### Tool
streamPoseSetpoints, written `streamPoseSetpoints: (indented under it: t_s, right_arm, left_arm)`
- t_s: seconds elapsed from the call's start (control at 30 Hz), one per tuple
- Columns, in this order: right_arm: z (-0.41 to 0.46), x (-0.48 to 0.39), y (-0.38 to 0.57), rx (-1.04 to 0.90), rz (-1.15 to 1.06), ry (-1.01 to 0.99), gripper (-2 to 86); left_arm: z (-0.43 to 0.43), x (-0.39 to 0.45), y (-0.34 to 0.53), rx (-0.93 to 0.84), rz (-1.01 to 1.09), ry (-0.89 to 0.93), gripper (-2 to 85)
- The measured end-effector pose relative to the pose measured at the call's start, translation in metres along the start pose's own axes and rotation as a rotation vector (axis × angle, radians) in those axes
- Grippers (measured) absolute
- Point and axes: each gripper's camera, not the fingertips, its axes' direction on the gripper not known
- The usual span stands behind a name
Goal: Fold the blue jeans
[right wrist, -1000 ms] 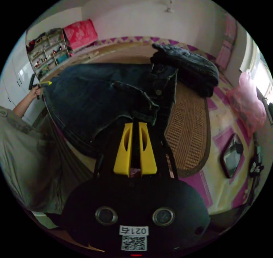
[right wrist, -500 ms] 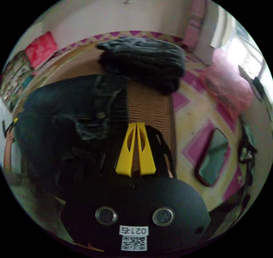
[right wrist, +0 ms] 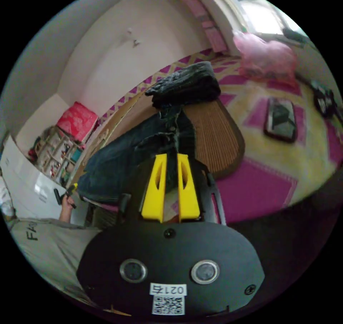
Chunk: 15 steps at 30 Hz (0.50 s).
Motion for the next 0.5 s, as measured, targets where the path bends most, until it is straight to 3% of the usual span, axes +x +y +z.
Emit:
streamPoseSetpoints:
  t_s: [0.23, 0.37, 0.5]
  right_arm:
    - [-0.009, 0.044, 0.042, -0.005, 0.238, -0.183, 9.9]
    - [-0.004, 0.057, 0.043, 0.035, 0.302, -0.260, 8.3]
    - [-0.006, 0.061, 0.038, 0.066, 0.333, -0.282, 9.1]
  left_arm:
    - [-0.020, -0.043, 0.011, 0.037, -0.280, 0.074, 8.2]
    - [-0.017, -0.063, 0.005, -0.028, -0.422, 0.032, 1.3]
    - [-0.019, -0.083, -0.001, -0.044, -0.489, 0.055, 0.3]
